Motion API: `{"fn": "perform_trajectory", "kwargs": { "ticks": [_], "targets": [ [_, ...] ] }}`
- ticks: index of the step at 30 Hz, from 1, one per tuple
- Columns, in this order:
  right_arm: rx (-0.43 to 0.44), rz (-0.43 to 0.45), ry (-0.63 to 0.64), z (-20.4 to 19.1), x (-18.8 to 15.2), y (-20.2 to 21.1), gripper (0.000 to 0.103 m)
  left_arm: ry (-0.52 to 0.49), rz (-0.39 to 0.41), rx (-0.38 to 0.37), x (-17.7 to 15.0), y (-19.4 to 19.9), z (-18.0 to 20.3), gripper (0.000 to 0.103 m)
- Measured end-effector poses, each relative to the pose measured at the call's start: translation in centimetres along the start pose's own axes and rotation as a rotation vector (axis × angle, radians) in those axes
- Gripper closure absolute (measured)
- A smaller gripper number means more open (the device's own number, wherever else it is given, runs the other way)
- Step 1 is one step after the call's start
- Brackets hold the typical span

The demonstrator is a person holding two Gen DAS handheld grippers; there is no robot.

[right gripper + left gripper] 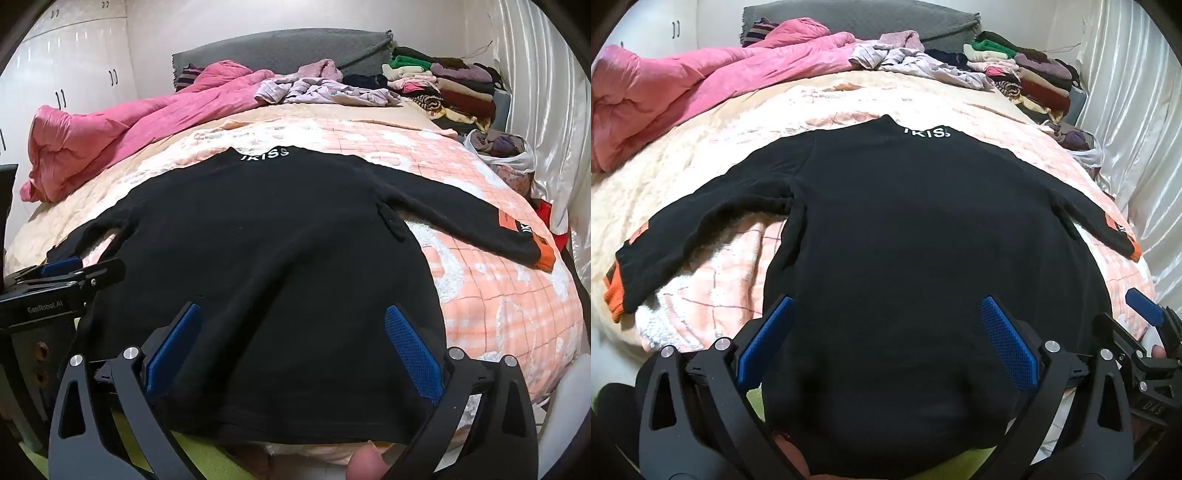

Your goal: Fold small clothes

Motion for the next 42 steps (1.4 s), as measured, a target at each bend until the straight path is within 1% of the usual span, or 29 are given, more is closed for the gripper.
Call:
{"fn": "perform_trajectory", "kwargs": {
  "ticks": [7, 13, 14, 17, 42],
  "targets": [
    [-0.011, 0.016, 0.015, -0.6, 0.4, 0.5, 0.004, -0.001, -0.002, 0.002, 0.0, -0.1, 0.1, 0.009],
    [-0.010, 0.027, 0.019, -0.1, 0.2, 0.4, 0.004, 0.000, -0.001, 0.003, 0.1, -0.1, 0.0, 0.009],
    [-0.010, 0.030, 0.016, 0.0, 0.3, 0.5, 0.004, -0.001, 0.001, 0.003, 0.9, 0.5, -0.3, 0.009],
    [-0.008, 0.035, 0.012, 0.3, 0.3, 0.8, 0.004, 0.001, 0.004, 0.004, 0.9, 0.5, -0.3, 0.009],
    [-0.018, 0.028, 0.010, 0.7, -0.1, 0.8, 0.004, 0.001, 0.013, 0.007, 0.6, 0.3, -0.3, 0.009]
  ]
}}
Point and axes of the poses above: each gripper's, at about its wrist camera, not at the fingertips, and y roughly against the way its jaws point, z to its right, x to its top, the point moved 5 cm from there along -y, roughly the way its jaws point, and after that the axes turned 15 degrees about z, right-handed, at the moved point
